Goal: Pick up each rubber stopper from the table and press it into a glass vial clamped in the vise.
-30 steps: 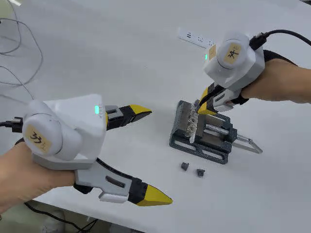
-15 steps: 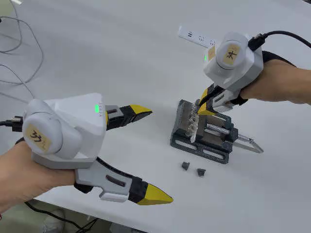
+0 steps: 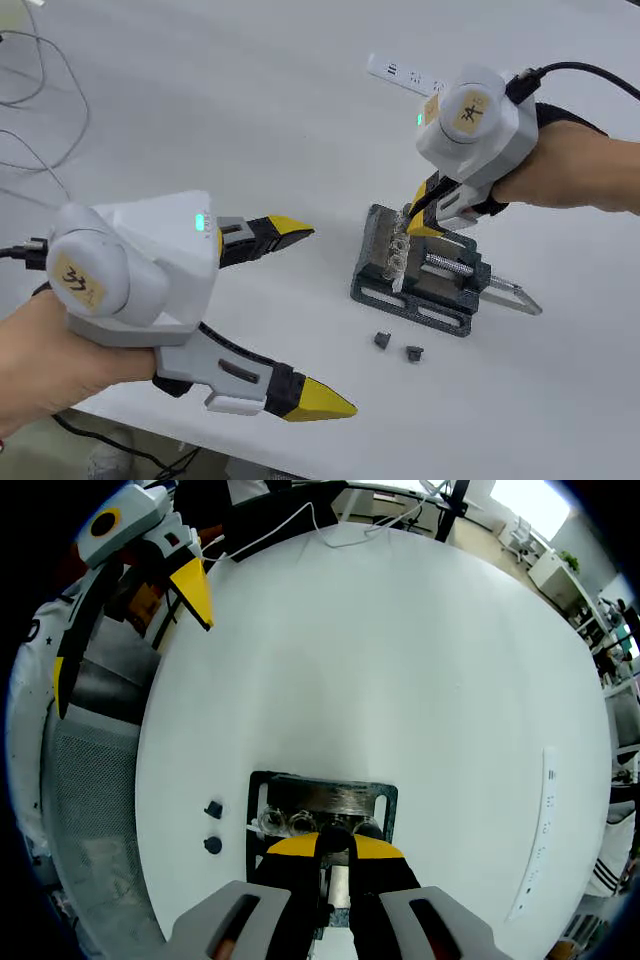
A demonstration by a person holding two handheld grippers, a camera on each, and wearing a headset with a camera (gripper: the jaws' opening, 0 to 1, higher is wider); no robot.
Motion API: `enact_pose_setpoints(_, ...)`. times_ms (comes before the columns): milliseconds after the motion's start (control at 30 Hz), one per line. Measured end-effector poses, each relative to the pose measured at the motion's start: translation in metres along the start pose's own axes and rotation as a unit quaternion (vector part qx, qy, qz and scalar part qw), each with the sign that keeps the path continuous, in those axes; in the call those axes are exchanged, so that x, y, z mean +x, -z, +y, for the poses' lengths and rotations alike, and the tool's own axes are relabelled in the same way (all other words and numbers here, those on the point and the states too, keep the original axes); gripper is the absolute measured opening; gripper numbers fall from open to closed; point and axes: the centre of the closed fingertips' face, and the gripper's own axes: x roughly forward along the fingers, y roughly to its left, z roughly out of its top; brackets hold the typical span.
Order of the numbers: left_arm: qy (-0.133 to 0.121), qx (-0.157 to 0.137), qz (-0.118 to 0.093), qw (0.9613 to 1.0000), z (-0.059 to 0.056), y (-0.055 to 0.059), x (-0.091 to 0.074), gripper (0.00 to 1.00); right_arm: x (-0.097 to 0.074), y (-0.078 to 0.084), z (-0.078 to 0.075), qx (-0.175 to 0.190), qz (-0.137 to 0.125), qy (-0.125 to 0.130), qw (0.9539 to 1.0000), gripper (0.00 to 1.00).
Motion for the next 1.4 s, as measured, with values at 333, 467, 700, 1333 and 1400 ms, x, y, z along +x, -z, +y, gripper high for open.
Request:
enact_pose_setpoints(333, 0.001, -0.002, 0.000, 1.0000, -0.0012, 0.0007, 0.0007, 0.96, 0.0000, 0.0020, -0.0016, -0.005, 0.011, 0.005, 0.9999, 0.05)
enact_pose_setpoints(467, 0.002, -0.003, -0.001, 1.0000, -0.0015, 0.0004, 0.0005, 0.96, 0.0003, 0.0022, -0.0013, -0.010, 0.015, 0.004, 0.9998, 0.04)
enact_pose_setpoints(700, 0.001, -0.006, -0.001, 1.0000, -0.0017, 0.0018, -0.0002, 0.95, 0.0005, 0.0022, -0.0010, -0.008, 0.021, 0.002, 0.9997, 0.04)
enact_pose_setpoints(1333, 0.004, -0.007, -0.003, 1.0000, -0.0014, 0.0007, 0.0010, 0.95, 0.0023, 0.0002, -0.0038, 0.001, 0.064, 0.008, 0.9979, 0.04)
enact_pose_setpoints(1400, 0.003, -0.007, -0.003, 1.0000, -0.0011, 0.0007, 0.0009, 0.95, 0.0014, 0.0003, -0.0024, 0.003, 0.069, 0.010, 0.9975, 0.04)
